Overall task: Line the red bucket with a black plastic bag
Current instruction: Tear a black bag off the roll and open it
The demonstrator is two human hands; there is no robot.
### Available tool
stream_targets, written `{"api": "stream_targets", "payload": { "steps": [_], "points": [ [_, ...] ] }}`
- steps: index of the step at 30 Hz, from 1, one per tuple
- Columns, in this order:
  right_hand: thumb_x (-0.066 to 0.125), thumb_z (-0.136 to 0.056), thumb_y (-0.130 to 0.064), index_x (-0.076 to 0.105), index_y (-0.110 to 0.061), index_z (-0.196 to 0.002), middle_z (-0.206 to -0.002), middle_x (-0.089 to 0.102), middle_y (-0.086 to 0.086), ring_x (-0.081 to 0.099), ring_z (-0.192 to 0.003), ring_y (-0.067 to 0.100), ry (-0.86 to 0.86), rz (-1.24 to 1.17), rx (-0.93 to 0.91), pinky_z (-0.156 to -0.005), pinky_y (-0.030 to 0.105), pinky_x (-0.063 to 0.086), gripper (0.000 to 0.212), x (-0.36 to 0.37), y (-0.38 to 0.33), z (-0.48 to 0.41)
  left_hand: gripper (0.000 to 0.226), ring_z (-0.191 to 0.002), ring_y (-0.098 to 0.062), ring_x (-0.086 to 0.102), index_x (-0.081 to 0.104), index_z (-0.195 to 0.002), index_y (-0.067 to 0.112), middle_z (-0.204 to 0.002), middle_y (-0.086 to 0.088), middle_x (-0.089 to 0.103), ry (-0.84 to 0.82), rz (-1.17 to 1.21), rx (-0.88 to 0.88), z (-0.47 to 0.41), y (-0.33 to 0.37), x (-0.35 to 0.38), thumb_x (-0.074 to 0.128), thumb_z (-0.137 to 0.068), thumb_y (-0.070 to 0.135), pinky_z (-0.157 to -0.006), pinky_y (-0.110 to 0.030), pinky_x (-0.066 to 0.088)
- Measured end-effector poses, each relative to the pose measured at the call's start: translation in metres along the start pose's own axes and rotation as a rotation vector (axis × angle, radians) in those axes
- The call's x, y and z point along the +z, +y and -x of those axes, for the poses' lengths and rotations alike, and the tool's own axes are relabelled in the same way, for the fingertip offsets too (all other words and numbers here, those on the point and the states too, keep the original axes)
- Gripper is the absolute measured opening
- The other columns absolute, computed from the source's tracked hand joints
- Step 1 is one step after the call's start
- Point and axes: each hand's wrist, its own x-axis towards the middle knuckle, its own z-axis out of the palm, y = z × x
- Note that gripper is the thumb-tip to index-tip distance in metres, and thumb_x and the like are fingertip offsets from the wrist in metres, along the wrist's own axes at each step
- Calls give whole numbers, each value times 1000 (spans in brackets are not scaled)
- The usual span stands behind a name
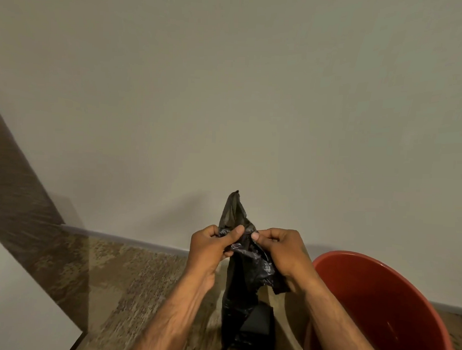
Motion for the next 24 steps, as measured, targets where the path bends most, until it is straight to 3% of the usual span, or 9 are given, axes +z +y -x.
{"api": "stream_targets", "payload": {
  "steps": [5, 9, 11, 14, 16, 19, 21, 23, 24],
  "points": [
    [62, -94, -13, 65, -21, -99, -76, 77, 12, 74, -67, 24, 148, -121, 2, -57, 29, 54, 9, -24, -1, -8, 38, -77, -14, 76, 68, -86, 9, -84, -7, 80, -18, -133, 21, -10, 1, -33, 84, -69, 38, -62, -25, 55],
    [49, -95, -6, 77, -15, -80, -88, 76, 13, 68, -71, 21, 154, -70, 36, -60, 28, 53, 34, -43, -4, -21, 26, -66, -20, 75, 54, -100, 14, -82, -12, 77, -5, -231, 91, -27, 8, -57, 76, -86, 16, -53, -28, 53],
    [58, -88, -14, 79, -7, -81, -87, 77, 13, 68, -73, 25, 124, -88, 115, -66, 31, 56, 23, -43, -13, -24, 29, -55, -17, 69, 43, -97, 18, -81, -12, 72, -59, -363, 147, -36, 19, -63, 70, -90, 8, -49, -28, 50],
    [78, -73, -30, 75, 2, -77, -74, 73, 14, 64, -64, 23, 185, 143, 95, -66, 36, 57, 32, -43, -33, -29, 21, -53, -13, 65, 47, -89, 14, -79, -13, 70, -190, -682, 257, -45, 52, -68, 62, -93, 0, -52, -28, 44],
    [77, -73, -17, 76, -6, -79, -79, 75, 12, 69, -71, 26, 260, 365, -59, -68, 34, 54, 13, -44, -58, -32, 26, -50, -8, 63, 57, -78, 12, -67, -6, 67, -255, -789, 328, -43, 87, -64, 57, -87, -12, -54, -26, 42],
    [66, -79, -8, 74, -11, -106, -105, 74, 13, 68, -97, 31, 466, 563, -402, -82, 28, 48, 29, -47, -103, -31, 37, -47, -3, 60, 72, -80, 15, -66, -2, 70, -153, -848, 549, -32, 142, -59, 54, -79, -18, -53, -12, 43],
    [63, -82, -8, 65, -14, -123, -121, 66, 6, 65, -100, 23, 613, 465, -685, -82, 18, 48, 42, -53, -125, -19, 38, -53, 0, 62, 75, -89, 20, -72, 1, 72, 59, -813, 849, -17, 160, -61, 56, -76, -10, -58, -5, 41],
    [58, -86, -6, 58, -16, -129, -129, 57, -1, 60, -103, 11, 752, 369, -984, -81, 6, 46, 45, -52, -121, 1, 31, -73, 6, 62, 73, -101, 18, -89, 7, 69, 261, -806, 1246, 0, 150, -65, 57, -82, 0, -72, -2, 41],
    [55, -88, -5, 55, -13, -131, -132, 55, 0, 58, -108, 11, 830, 396, -1057, -87, 7, 45, 44, -49, -106, 9, 26, -86, 7, 59, 70, -108, 14, -99, 5, 67, 329, -851, 1397, 3, 134, -67, 58, -87, 4, -80, -4, 42]
  ]
}}
